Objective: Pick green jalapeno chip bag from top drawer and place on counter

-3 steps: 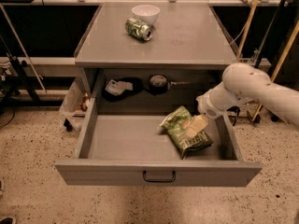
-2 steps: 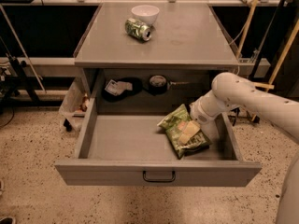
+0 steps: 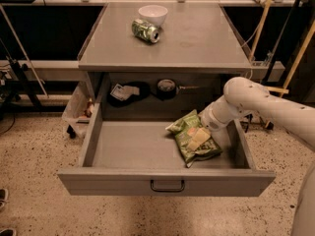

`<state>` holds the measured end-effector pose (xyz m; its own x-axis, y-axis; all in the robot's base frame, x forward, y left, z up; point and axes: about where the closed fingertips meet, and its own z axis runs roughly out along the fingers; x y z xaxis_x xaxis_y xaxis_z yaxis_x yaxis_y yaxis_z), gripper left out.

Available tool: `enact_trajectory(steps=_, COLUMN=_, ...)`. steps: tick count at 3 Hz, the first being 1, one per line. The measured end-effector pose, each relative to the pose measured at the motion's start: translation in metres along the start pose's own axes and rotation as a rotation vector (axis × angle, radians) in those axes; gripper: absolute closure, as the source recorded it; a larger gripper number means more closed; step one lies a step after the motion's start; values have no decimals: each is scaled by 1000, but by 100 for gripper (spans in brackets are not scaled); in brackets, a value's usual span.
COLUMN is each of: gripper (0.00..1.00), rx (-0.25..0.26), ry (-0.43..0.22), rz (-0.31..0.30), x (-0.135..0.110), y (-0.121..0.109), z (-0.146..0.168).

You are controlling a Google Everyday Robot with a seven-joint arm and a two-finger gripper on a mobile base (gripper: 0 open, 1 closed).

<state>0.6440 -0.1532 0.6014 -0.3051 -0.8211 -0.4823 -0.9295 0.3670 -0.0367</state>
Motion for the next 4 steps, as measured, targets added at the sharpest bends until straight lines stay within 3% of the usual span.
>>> enact_trajectory(steps=1, gripper=42, rx=0, ry=0, rz=0, x=0, y=0, z=0)
enact_trajectory(steps=2, gripper=65, rx=4, ry=-46, rz=-40, x=-10, y=7, z=-13)
enact_trajectory(steps=3, gripper=88, rx=90, ry=-116, rz=-123, x=-31, y=22, z=-66)
enact_trajectory(steps=4, gripper=100, rx=256, ry=-179, rz=-190, x=-66, y=42, z=-158)
